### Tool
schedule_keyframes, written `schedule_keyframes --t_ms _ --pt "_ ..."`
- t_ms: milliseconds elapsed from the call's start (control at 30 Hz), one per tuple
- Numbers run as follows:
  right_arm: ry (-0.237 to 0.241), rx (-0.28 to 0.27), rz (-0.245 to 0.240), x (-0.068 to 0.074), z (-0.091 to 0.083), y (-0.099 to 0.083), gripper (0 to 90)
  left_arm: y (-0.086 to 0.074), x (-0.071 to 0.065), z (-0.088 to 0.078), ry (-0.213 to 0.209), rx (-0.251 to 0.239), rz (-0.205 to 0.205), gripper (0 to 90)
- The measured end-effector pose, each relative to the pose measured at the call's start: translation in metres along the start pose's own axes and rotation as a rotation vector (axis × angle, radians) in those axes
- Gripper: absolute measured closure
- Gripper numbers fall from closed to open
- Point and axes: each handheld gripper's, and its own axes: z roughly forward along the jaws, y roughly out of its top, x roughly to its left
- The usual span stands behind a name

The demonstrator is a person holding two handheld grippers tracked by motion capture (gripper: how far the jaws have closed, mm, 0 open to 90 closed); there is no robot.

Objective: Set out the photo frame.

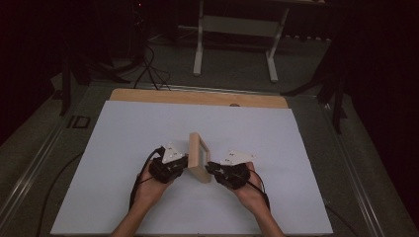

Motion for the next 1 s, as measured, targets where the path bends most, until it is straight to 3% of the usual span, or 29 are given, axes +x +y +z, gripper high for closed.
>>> schedule_keyframes --t_ms 267,300,667,833,1000 --pt "0.014 -0.020 0.016 -0.003 -0.006 0.000 67.2 -0.002 0.004 -0.012 0.010 -0.034 -0.033 65.7" --pt "-0.001 -0.012 0.009 -0.003 -0.007 0.000 64.1 -0.001 0.006 -0.017 0.014 -0.042 -0.039 62.6" --pt "-0.023 -0.012 0.014 -0.007 -0.012 -0.003 59.2 -0.001 0.008 -0.040 -0.013 -0.100 -0.081 51.9" --pt "-0.027 -0.013 0.019 -0.007 -0.013 -0.004 58.8 0.001 0.005 -0.046 -0.008 -0.113 -0.057 47.7" --pt "-0.028 -0.011 0.017 -0.008 -0.013 -0.004 58.0 0.002 0.002 -0.049 -0.036 -0.125 -0.050 44.0"
